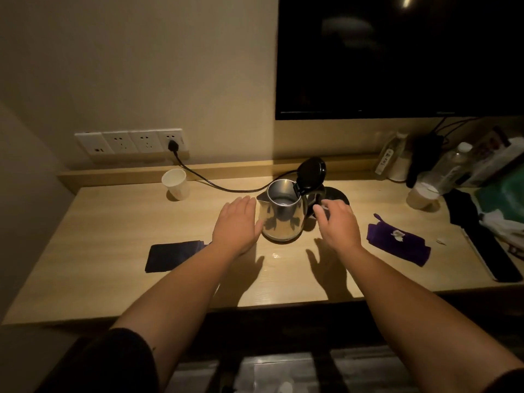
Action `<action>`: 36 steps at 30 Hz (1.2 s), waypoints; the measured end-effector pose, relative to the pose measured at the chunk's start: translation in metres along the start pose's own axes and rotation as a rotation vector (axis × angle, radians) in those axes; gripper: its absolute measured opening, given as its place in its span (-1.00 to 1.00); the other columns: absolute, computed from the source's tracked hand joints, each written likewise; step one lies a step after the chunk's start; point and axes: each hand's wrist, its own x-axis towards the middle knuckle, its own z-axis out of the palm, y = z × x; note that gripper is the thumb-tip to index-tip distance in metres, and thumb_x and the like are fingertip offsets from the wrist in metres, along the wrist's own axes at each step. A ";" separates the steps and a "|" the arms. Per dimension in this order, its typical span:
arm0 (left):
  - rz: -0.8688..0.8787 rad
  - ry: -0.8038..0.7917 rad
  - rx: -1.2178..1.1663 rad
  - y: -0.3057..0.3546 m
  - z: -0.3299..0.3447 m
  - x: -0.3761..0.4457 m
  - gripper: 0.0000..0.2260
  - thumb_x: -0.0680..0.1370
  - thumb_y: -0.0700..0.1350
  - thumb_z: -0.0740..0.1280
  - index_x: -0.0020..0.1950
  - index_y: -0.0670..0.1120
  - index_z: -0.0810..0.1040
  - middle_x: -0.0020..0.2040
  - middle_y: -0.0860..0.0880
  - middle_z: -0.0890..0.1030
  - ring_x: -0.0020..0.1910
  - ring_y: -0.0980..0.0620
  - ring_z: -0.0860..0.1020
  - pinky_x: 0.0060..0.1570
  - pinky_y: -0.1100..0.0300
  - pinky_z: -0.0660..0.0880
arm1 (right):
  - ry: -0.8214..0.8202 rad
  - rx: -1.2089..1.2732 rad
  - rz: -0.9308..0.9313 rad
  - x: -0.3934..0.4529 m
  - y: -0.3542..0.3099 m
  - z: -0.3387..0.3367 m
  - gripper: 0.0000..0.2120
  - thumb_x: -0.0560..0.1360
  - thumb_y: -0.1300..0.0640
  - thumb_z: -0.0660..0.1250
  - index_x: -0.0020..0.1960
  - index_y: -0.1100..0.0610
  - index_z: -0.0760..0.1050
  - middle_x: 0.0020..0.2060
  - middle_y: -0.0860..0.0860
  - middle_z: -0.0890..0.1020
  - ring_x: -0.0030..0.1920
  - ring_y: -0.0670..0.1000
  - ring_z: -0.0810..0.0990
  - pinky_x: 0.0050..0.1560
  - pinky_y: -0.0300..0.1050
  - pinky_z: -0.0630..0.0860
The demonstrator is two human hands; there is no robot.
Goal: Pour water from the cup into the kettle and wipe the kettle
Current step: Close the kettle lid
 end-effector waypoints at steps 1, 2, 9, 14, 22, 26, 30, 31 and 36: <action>-0.001 0.002 -0.005 0.003 0.001 0.005 -0.48 0.64 0.14 0.08 0.53 -0.08 0.18 0.51 -0.08 0.28 0.49 -0.07 0.21 0.46 0.01 0.11 | 0.026 0.052 0.032 0.006 0.002 -0.002 -0.57 0.64 -0.11 0.14 0.38 0.11 0.45 0.27 0.07 0.54 0.29 0.06 0.45 0.26 0.02 0.44; -0.002 0.001 -0.010 0.006 0.002 0.010 -0.48 0.64 0.13 0.08 0.53 -0.08 0.17 0.52 -0.08 0.27 0.49 -0.07 0.20 0.47 0.01 0.10 | 0.049 0.104 0.057 0.013 0.002 -0.005 -0.58 0.65 -0.10 0.13 0.37 0.11 0.46 0.26 0.06 0.53 0.28 0.05 0.45 0.23 -0.01 0.43; 0.005 -0.025 -0.045 0.013 0.019 0.040 -0.49 0.64 0.10 0.10 0.53 -0.07 0.17 0.52 -0.08 0.27 0.50 -0.06 0.18 0.48 -0.01 0.11 | 0.080 0.338 0.139 0.056 -0.006 -0.011 -0.54 0.68 -0.12 0.01 0.47 0.06 0.35 0.37 0.02 0.48 0.38 0.04 0.41 0.36 0.06 0.40; 0.003 -0.051 -0.072 0.009 0.034 0.050 -0.49 0.65 0.11 0.07 0.55 -0.07 0.13 0.56 -0.07 0.20 0.53 -0.04 0.13 0.49 0.00 0.10 | 0.006 0.443 0.104 0.070 -0.020 -0.007 -0.52 0.68 -0.13 -0.01 0.52 0.04 0.30 0.39 0.02 0.49 0.41 0.04 0.40 0.38 0.07 0.40; 0.002 -0.041 -0.106 0.005 0.045 0.050 -0.49 0.66 0.07 0.05 0.57 -0.07 0.07 0.59 -0.06 0.10 0.55 -0.02 0.09 0.50 0.00 0.09 | -0.001 0.452 -0.015 0.067 -0.042 0.008 -0.64 0.69 -0.02 0.04 0.32 0.07 0.49 0.18 0.02 0.59 0.25 0.01 0.51 0.16 -0.16 0.45; -0.002 -0.034 -0.120 0.005 0.046 0.050 -0.49 0.66 0.07 0.06 0.58 -0.05 0.05 0.59 -0.05 0.07 0.55 -0.02 0.08 0.50 0.00 0.08 | -0.017 0.299 -0.101 0.069 -0.045 0.016 -0.58 0.67 -0.04 0.12 0.46 0.09 0.42 0.43 0.02 0.45 0.43 0.01 0.38 0.34 -0.09 0.33; -0.003 -0.016 -0.129 0.005 0.046 0.048 -0.48 0.66 0.05 0.09 0.57 -0.05 0.04 0.59 -0.05 0.08 0.54 -0.02 0.10 0.49 0.00 0.11 | -0.056 0.074 -0.214 0.067 -0.048 0.023 -0.57 0.63 -0.10 0.18 0.45 0.03 0.43 0.47 0.00 0.41 0.45 0.05 0.34 0.42 0.10 0.34; -0.003 -0.012 -0.126 0.005 0.047 0.047 -0.48 0.66 0.05 0.09 0.58 -0.05 0.04 0.59 -0.06 0.07 0.54 -0.02 0.10 0.49 0.01 0.11 | -0.060 0.022 -0.242 0.066 -0.049 0.026 -0.57 0.63 -0.10 0.19 0.44 0.03 0.44 0.47 0.01 0.41 0.46 0.07 0.33 0.43 0.10 0.30; 0.019 -0.025 -0.113 0.002 0.048 0.047 -0.46 0.65 0.05 0.11 0.58 -0.07 0.03 0.59 -0.08 0.06 0.54 -0.03 0.10 0.49 0.00 0.09 | -0.091 -0.161 -0.359 0.063 -0.051 0.037 -0.57 0.61 -0.11 0.23 0.39 0.06 0.50 0.45 0.07 0.42 0.45 0.13 0.33 0.50 0.14 0.12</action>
